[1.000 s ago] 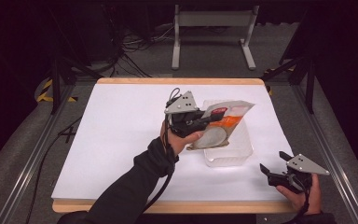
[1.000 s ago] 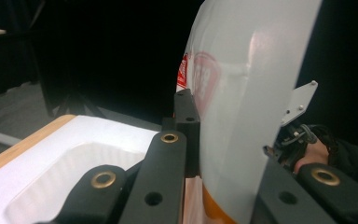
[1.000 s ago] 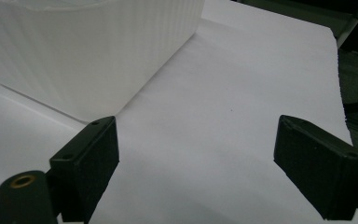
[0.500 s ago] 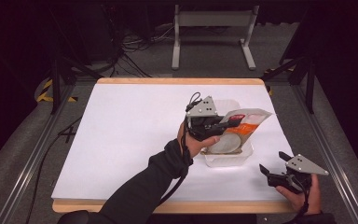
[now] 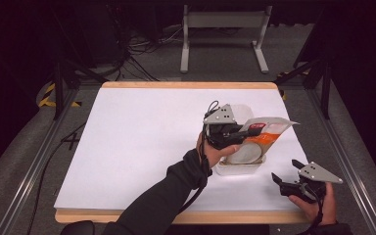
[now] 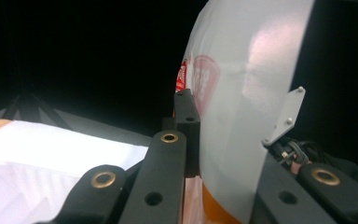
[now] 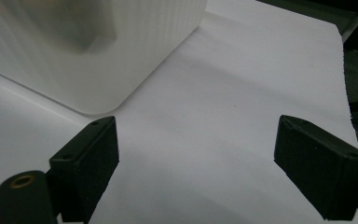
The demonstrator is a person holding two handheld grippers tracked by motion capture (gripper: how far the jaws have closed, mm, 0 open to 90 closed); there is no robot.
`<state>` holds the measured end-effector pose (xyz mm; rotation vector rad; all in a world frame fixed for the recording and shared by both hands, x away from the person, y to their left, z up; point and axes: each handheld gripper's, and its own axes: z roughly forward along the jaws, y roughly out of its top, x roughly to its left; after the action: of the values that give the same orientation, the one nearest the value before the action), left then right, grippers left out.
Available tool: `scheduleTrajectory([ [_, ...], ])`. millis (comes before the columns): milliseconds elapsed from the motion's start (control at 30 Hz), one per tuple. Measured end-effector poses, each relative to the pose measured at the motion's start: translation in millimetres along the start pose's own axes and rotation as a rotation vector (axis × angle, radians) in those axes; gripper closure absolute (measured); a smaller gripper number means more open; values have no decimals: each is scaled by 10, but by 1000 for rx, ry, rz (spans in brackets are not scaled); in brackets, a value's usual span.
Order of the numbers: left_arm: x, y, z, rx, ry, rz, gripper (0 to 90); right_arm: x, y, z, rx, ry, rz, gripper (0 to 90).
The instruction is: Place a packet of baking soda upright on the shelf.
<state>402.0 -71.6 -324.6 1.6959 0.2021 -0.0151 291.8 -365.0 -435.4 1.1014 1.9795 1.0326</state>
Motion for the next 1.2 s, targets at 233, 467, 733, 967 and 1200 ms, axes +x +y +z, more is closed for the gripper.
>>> scheduleTrajectory([
  [233, 79, -248, 11, 1, -15, -58, 900, 5, -2, 8, 6, -2, -4, 147],
  [467, 93, -397, -24, 5, -24, -75, 900, 10, 2, 6, 7, -6, -7, 147],
  [733, 97, -441, -59, 13, -26, -68, 900, 12, 1, 2, 5, -6, -8, 147],
  [967, 116, -233, 40, -23, -60, -31, 900, 20, 8, 1, 5, -2, -13, 147],
  [1200, 207, -436, 64, -91, -86, -102, 900, 11, -4, 3, 5, 1, -8, 147],
])
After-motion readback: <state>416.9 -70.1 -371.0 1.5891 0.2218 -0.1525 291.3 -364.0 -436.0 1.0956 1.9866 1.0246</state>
